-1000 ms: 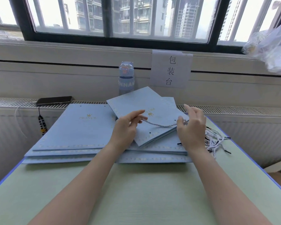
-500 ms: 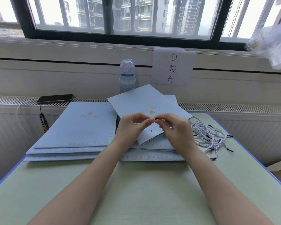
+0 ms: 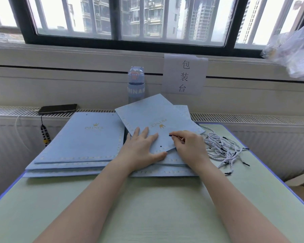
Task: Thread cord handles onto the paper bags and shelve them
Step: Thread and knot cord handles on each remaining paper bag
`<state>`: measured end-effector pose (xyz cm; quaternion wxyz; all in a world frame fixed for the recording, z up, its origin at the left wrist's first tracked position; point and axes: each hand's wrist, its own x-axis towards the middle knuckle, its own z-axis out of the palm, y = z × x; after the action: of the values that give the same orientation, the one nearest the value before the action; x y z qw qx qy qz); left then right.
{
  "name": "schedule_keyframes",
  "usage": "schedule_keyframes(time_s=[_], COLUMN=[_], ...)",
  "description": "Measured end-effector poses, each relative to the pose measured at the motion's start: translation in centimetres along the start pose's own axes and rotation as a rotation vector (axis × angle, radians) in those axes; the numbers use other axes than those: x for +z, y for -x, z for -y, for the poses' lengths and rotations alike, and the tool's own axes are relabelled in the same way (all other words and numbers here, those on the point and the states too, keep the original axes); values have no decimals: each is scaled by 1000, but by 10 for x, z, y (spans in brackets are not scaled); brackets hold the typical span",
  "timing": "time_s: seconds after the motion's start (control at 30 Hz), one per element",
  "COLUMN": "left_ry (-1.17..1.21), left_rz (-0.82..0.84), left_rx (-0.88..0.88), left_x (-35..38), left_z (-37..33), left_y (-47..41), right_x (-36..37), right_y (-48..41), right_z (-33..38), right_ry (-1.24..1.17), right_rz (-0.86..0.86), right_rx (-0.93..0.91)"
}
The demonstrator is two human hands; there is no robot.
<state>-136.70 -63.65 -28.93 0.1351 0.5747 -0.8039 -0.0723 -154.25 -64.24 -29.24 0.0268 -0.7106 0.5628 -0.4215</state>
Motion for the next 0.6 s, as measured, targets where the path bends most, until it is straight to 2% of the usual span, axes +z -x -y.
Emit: schedule_keyframes(time_s=[0.23,0.47,0.6], left_ry=[105,215,117], left_rz=[-11,-15,-23], left_rx=[118,196,245], left_x=[-11,-19,-16], left_z=[6,9,5], left_y=[5,12,12], right_x=[-2,-2,-3], right_y=[3,7,7], right_z=[6,12,12], right_ry=[56,-7,14], right_rz=[-77,113,192], right_rx=[-157,-120,-88])
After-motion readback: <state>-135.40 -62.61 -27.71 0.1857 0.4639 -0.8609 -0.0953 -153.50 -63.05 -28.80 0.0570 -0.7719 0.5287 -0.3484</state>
